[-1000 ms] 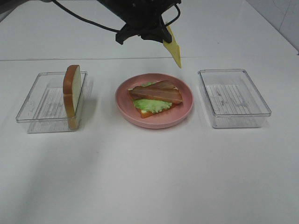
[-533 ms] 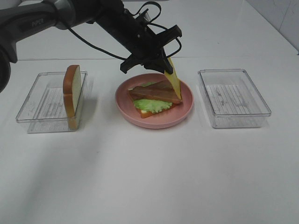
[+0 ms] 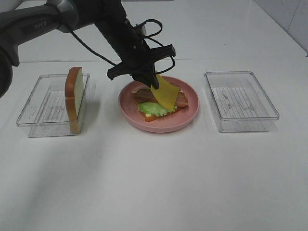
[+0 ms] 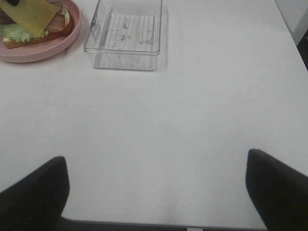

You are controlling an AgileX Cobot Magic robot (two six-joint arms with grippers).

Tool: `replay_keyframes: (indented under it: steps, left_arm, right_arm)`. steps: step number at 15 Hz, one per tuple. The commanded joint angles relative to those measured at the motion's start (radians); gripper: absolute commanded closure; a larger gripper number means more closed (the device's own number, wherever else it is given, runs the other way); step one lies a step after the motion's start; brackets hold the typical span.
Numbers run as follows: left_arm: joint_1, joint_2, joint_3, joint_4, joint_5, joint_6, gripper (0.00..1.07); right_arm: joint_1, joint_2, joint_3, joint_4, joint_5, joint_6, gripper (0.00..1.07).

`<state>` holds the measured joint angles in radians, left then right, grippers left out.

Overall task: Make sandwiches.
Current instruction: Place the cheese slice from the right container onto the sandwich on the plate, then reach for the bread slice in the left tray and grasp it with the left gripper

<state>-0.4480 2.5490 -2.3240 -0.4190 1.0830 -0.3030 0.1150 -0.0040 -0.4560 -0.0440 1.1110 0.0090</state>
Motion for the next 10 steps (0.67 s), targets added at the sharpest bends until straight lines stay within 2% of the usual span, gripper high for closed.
replay_keyframes:
  steps: [1,2,3,4,5,7,8,9,10]
  left_arm:
    - [-0.008,0.000,-0.004,0.003,-0.035,-0.007,0.91]
    - [-0.008,0.000,-0.004,0.003,-0.037,-0.007,0.83]
    - [-0.008,0.000,-0.004,0.003,-0.040,-0.007,0.61]
    - [-0.008,-0.002,-0.013,0.000,-0.041,0.027,0.23]
    - [-0.008,-0.003,-0.033,-0.001,-0.030,0.030,0.13]
    - [-0.008,-0.003,-0.089,0.011,0.010,0.030,0.11]
    - [-0.008,-0.003,-0.193,0.034,0.077,0.026,0.12]
    - [-0.008,-0.003,-0.218,0.038,0.097,0.026,0.12]
    - [-0.008,-0.003,-0.284,0.061,0.158,0.023,0.12]
  right_arm:
    - [-0.003,-0.030,0.004,-0.004,-0.011,-0.009,0.11]
    - [-0.003,-0.030,0.004,-0.004,-0.011,-0.009,0.11]
    - [-0.003,-0.030,0.004,-0.004,-0.011,-0.009,0.11]
    - [-0.003,-0.030,0.004,-0.004,-0.011,-0.009,0.11]
    - [-0.003,-0.030,0.004,-0.004,-0.011,-0.009,0.11]
    - [-0.003,-0.030,0.004,-0.004,-0.011,-0.009,0.11]
    - [-0.003,-0.030,0.004,-0.004,-0.011,-0.009,0.11]
    - [-0.003,-0.030,0.004,-0.004,-0.011,-0.009,0.11]
    - [-0.003,-0.030,0.004,-0.004,-0.011,-0.009,0.11]
